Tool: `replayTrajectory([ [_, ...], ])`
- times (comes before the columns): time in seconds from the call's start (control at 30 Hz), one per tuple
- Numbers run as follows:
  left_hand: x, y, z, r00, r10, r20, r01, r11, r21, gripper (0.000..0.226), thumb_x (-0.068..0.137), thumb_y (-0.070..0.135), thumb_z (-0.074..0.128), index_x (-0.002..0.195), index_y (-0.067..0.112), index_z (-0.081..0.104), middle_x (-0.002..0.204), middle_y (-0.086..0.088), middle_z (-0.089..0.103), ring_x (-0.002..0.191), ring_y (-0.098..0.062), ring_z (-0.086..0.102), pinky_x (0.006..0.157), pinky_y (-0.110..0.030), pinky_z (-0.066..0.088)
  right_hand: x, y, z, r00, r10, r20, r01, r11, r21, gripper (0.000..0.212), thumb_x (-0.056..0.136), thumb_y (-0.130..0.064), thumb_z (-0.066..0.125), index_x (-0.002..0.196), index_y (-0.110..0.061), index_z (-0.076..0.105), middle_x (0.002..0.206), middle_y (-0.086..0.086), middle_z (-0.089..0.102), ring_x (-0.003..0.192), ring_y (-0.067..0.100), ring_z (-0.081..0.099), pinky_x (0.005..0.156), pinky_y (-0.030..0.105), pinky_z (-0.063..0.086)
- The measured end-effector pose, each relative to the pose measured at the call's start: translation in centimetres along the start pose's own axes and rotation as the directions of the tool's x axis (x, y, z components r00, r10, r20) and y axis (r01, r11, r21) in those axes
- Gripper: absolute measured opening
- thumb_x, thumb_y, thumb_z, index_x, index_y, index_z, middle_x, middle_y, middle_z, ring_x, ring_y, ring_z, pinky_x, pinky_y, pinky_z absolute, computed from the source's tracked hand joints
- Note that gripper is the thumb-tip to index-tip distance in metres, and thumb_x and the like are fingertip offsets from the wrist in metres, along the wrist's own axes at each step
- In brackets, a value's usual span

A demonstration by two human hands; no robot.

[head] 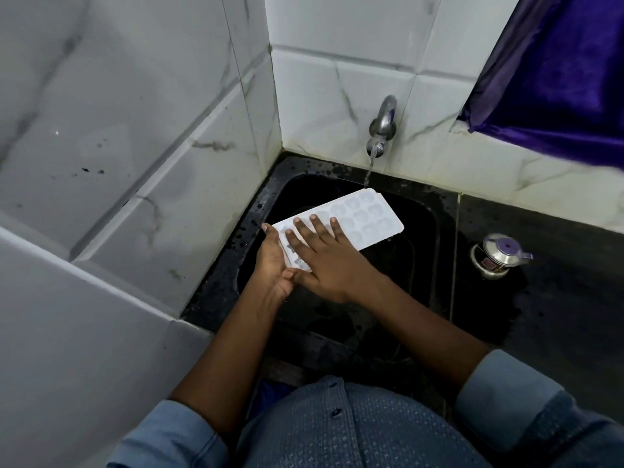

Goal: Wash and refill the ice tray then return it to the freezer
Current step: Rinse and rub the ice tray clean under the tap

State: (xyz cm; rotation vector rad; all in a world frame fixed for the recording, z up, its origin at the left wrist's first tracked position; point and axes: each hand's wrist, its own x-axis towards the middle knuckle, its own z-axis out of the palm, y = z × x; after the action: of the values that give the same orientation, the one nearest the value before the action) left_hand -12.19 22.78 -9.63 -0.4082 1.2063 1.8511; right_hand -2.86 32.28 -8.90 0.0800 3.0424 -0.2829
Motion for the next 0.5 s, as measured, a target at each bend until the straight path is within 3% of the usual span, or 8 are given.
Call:
replayTrajectory([
  [0.13,0.2,0.5,-0.4,0.997,0.01,0.082,-0.002,0.996,-0.089,0.088,0.102,0.077,0.019,0.128,0.008,0.066,0.112,-0.019,0.079,0.095,-0.034,0.079,0.084,-0.05,0.056,-0.1,2.4,-1.1,0.998,0.066,0.006,-0.066,0.998,0.0,0.098,0.086,-0.084,-0.008,0.167,-0.031,0.0,0.175,-0.001,-0.006,0.161,0.027,-0.011,0.128,0.052,-0.01],
  [0.27,-0.3,0.8,-0.4,0.998,0.024,0.049,-0.021,0.998,-0.053,0.088,0.102,0.076,0.017,0.119,0.008,0.071,0.106,-0.02,0.08,0.088,-0.035,0.08,0.084,-0.05,0.057,-0.6,5.7,-1.6,0.956,0.29,-0.043,-0.291,0.957,-0.009,0.098,0.091,-0.083,-0.001,0.167,-0.021,-0.004,0.175,0.005,-0.009,0.161,0.028,-0.012,0.128,0.055,-0.009],
  [0.33,-0.3,0.9,-0.5,0.999,0.027,0.034,-0.026,0.999,-0.036,0.087,0.102,0.076,0.019,0.121,0.01,0.071,0.114,-0.02,0.079,0.092,-0.036,0.08,0.087,-0.052,0.058,-0.8,6.7,-1.8,0.922,0.38,-0.066,-0.381,0.924,-0.004,0.1,0.092,-0.082,0.001,0.167,-0.016,-0.002,0.175,0.01,-0.006,0.161,0.028,-0.009,0.128,0.055,-0.009],
  [0.5,0.4,0.8,-0.2,0.999,0.027,0.043,-0.026,0.999,-0.024,0.091,0.101,0.078,0.018,0.135,0.009,0.067,0.126,-0.021,0.075,0.115,-0.04,0.073,0.096,-0.055,0.058,-0.3,5.0,-1.9,0.896,0.432,-0.098,-0.431,0.902,0.031,0.112,0.087,-0.084,-0.002,0.165,-0.004,0.002,0.173,0.019,-0.002,0.161,0.033,-0.007,0.129,0.051,-0.008],
])
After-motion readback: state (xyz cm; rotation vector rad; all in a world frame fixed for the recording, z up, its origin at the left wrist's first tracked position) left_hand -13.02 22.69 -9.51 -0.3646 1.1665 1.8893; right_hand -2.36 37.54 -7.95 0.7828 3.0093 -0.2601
